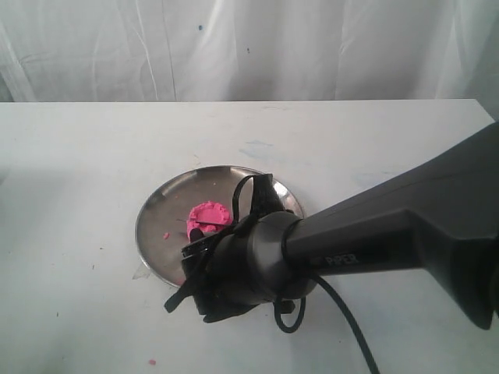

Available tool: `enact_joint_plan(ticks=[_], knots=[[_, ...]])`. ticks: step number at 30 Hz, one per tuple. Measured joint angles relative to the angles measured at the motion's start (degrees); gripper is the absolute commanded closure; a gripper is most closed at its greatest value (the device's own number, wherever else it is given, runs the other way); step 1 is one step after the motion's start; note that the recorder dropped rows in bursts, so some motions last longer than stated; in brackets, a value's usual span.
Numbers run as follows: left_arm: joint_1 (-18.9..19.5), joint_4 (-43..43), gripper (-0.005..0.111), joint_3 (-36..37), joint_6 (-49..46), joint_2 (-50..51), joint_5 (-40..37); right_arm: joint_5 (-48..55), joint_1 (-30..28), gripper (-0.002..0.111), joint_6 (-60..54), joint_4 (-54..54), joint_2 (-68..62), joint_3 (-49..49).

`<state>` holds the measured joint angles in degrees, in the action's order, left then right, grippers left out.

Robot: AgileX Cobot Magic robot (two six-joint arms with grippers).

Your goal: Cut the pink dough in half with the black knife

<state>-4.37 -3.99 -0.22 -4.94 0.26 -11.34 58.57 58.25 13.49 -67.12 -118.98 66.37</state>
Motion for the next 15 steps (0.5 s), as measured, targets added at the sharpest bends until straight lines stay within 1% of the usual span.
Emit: enact_joint_plan(ticks=[6,15], knots=[[0.0,0.0,0.107,0.0,0.0,0.0,0.0,-0.38,-0.34,0.104,0.0,0.65,0.0,0.0],[0.0,0.0,0.107,0.0,0.0,0.0,0.0,-2.1,-2.03,0.106,-2.28,5.66,0.0,1.61]])
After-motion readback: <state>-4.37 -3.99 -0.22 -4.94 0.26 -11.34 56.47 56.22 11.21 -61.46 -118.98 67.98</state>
